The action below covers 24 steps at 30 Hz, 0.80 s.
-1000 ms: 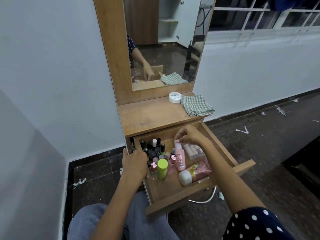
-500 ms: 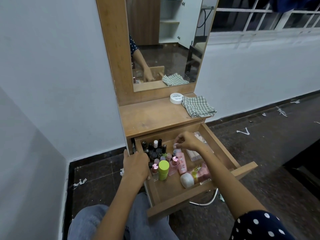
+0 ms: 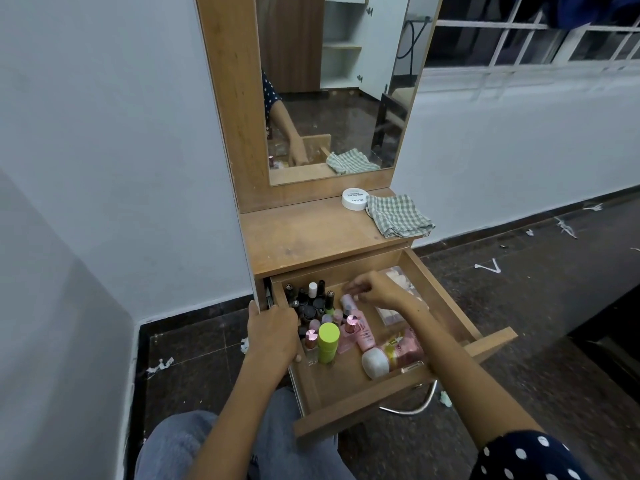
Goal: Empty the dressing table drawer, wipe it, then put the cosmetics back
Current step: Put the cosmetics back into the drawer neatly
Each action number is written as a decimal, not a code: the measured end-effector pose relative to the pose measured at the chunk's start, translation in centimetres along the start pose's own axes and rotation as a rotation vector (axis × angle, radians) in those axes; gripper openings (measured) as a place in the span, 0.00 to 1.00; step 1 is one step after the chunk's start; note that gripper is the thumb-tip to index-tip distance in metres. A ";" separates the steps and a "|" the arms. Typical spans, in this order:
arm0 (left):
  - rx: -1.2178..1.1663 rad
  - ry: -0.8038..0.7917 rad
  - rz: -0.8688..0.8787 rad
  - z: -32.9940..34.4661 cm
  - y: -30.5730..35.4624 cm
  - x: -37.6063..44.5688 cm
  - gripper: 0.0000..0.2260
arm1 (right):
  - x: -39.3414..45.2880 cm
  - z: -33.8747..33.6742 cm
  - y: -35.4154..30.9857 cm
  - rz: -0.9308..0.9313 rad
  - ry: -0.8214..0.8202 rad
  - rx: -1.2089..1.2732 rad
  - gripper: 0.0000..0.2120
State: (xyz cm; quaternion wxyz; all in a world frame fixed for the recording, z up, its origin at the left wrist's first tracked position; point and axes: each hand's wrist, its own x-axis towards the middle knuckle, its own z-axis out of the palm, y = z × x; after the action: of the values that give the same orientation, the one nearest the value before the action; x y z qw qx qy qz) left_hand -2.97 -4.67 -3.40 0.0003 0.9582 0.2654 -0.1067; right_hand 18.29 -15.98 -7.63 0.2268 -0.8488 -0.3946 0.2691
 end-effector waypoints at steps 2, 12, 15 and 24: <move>0.011 -0.012 -0.001 -0.1 0.0 0.0 0.16 | -0.1 0.3 -0.1 -0.026 -0.016 -0.035 0.19; 0.026 -0.031 0.013 -0.4 0.0 -0.1 0.19 | -1.7 -0.5 0.0 -0.006 0.122 -0.059 0.10; 0.024 -0.019 0.020 -0.2 -0.1 -0.1 0.19 | -2.6 0.2 0.4 0.076 0.111 -0.134 0.04; -0.061 0.249 0.035 -2.2 0.1 -0.5 0.09 | -3.6 2.3 0.6 0.229 0.138 -0.170 0.06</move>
State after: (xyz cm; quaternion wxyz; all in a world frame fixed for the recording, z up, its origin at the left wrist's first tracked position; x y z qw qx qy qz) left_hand -2.90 -4.90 -1.10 -0.0016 0.9681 0.2499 0.0211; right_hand 15.19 -18.82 -8.77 0.1486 -0.9208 -0.3002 0.1998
